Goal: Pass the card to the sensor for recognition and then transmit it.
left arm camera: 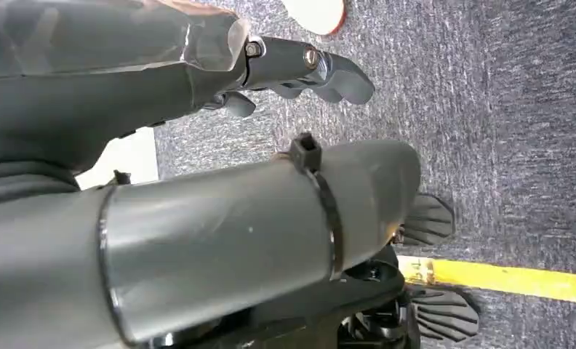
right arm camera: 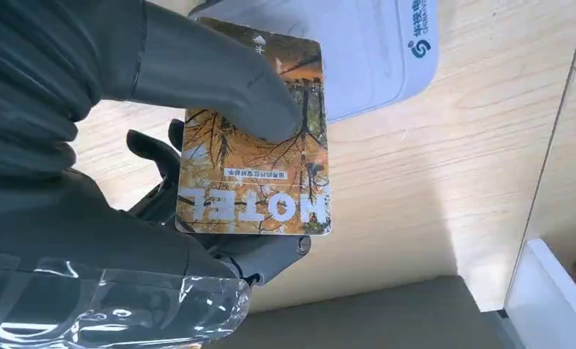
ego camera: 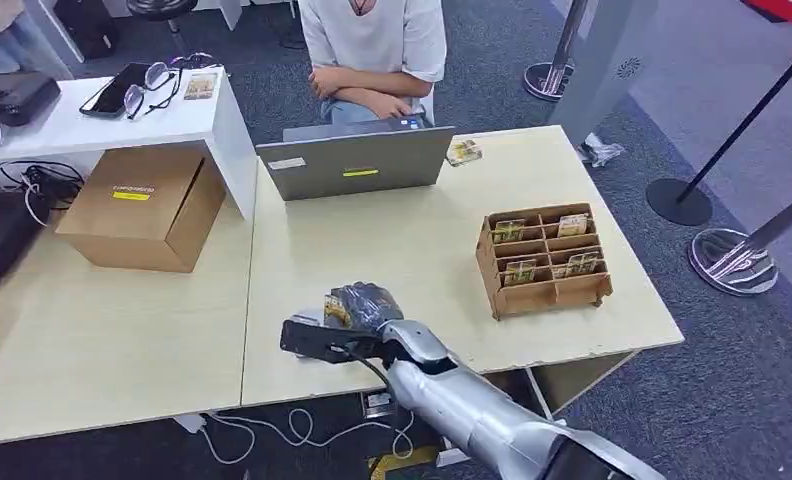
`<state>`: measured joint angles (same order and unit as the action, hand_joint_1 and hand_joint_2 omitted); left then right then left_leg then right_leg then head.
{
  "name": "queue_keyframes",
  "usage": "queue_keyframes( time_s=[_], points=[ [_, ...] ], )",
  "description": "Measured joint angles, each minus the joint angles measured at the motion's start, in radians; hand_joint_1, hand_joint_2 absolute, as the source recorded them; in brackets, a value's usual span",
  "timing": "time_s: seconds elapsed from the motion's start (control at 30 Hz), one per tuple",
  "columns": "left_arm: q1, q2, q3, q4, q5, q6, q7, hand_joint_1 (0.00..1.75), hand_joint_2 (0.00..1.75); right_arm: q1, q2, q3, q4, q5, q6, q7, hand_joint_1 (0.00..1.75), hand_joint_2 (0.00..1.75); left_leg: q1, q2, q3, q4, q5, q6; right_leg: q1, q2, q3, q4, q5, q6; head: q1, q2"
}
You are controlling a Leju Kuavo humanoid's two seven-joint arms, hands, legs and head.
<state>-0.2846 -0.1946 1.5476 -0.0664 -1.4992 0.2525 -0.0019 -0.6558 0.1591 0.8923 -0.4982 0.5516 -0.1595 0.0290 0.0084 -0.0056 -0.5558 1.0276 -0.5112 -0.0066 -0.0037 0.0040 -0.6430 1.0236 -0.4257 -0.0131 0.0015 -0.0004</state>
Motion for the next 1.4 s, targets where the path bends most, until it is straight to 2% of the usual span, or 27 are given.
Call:
queue_keyframes(
  time_s=[0.5, 0.77, 1.1, 1.4],
  points=[
    [-0.006, -0.005, 0.0, 0.0, 0.0, 0.002, 0.004, 0.0, 0.0, 0.0, 0.024, 0.003, 0.008, 0.017, 0.002, 0.033, 1.75, 1.75, 0.0, 0.0, 0.0, 0.0, 0.0, 0.0, 0.0, 0.0, 0.0, 0.0, 0.0, 0.0, 0.0, 0.0],
    [-0.016, -0.014, -0.001, 0.0, 0.0, 0.001, 0.013, 0.0, 0.0, 0.0, 0.045, 0.003, 0.04, 0.055, -0.032, 0.046, 1.75, 1.75, 0.0, 0.0, 0.0, 0.0, 0.0, 0.0, 0.0, 0.0, 0.0, 0.0, 0.0, 0.0, 0.0, 0.0],
    [-0.022, -0.02, -0.001, 0.0, 0.0, 0.008, 0.034, 0.0, 0.0, -0.003, 0.05, 0.003, 0.084, 0.103, -0.051, 0.105, 1.75, 1.75, 0.0, 0.0, 0.0, 0.0, 0.0, 0.0, 0.0, 0.0, 0.0, 0.0, 0.0, 0.0, 0.0, 0.0],
    [-0.027, -0.021, -0.001, 0.0, 0.0, 0.009, 0.044, 0.0, 0.0, -0.016, 0.051, 0.003, 0.106, 0.123, -0.044, 0.128, 1.75, 1.75, 0.0, 0.0, 0.0, 0.0, 0.0, 0.0, 0.0, 0.0, 0.0, 0.0, 0.001, -0.001, 0.0, 0.0]
  ],
)
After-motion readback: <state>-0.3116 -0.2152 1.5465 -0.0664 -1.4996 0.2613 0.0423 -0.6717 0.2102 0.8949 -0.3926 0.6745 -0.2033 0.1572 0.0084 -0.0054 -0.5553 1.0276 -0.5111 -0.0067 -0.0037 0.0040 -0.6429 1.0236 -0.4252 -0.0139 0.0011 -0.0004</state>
